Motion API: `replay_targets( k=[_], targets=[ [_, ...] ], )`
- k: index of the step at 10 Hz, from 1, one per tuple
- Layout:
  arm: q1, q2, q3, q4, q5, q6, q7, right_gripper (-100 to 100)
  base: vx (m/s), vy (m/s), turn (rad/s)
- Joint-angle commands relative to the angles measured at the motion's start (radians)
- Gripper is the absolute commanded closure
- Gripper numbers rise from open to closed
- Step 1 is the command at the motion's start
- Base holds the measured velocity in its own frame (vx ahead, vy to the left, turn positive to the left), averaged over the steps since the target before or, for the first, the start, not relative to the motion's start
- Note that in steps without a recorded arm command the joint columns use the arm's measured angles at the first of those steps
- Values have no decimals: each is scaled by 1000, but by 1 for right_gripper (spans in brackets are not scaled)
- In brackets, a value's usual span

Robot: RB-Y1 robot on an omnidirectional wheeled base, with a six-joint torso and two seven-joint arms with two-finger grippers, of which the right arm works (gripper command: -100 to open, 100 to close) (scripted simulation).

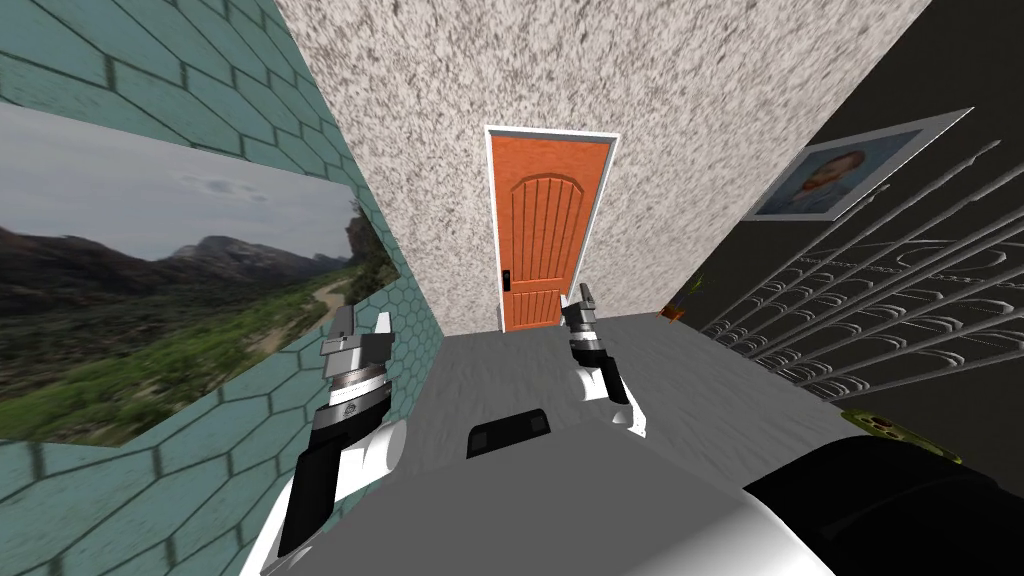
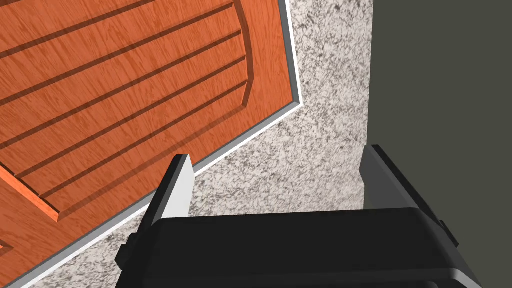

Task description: Pull the door open

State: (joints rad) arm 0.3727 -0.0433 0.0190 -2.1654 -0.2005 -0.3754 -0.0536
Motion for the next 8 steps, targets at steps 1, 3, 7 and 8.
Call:
replay_targets(
  k=[1, 3, 7, 8],
  targets=[
    [-16, -7, -9, 36, -13, -4, -31, -100, 107, 15, 77],
    [-31, -14, -19, 70, -27, -2, -66, -100, 84, 8, 65],
    [-63, -25, -40, 143, -60, 1, -143, -100, 103, -1, 75],
    [-72, -27, -45, 162, -68, 2, -163, -100, 98, -5, 81]
  ],
)
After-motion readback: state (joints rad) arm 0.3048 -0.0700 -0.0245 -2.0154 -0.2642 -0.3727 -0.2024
